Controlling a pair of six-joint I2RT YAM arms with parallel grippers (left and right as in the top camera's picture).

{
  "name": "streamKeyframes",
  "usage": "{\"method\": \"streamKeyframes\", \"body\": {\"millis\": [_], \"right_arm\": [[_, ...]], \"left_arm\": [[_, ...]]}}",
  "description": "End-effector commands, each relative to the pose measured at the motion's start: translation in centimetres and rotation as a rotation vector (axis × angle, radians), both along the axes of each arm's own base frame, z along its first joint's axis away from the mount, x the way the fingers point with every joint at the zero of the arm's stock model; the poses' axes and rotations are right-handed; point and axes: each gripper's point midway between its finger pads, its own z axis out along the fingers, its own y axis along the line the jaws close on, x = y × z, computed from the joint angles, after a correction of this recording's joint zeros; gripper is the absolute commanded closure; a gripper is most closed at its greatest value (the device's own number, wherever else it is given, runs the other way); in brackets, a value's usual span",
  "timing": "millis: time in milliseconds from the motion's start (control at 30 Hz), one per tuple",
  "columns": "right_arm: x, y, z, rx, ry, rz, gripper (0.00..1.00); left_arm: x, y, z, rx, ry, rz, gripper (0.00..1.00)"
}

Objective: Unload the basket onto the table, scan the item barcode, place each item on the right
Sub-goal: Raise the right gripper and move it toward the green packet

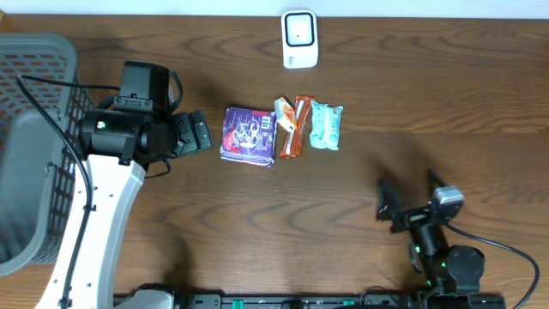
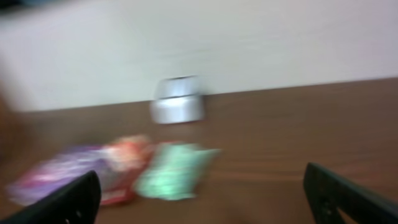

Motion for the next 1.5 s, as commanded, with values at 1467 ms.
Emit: {"method": "streamKeyframes", "body": {"millis": [1467], "right_arm": [[10.3, 7.2, 4.3, 0.023, 1.122, 0.362, 0.06]], "left_arm": [[0.1, 0.4, 0.1, 0.019, -0.002, 0.009, 0.02]]}}
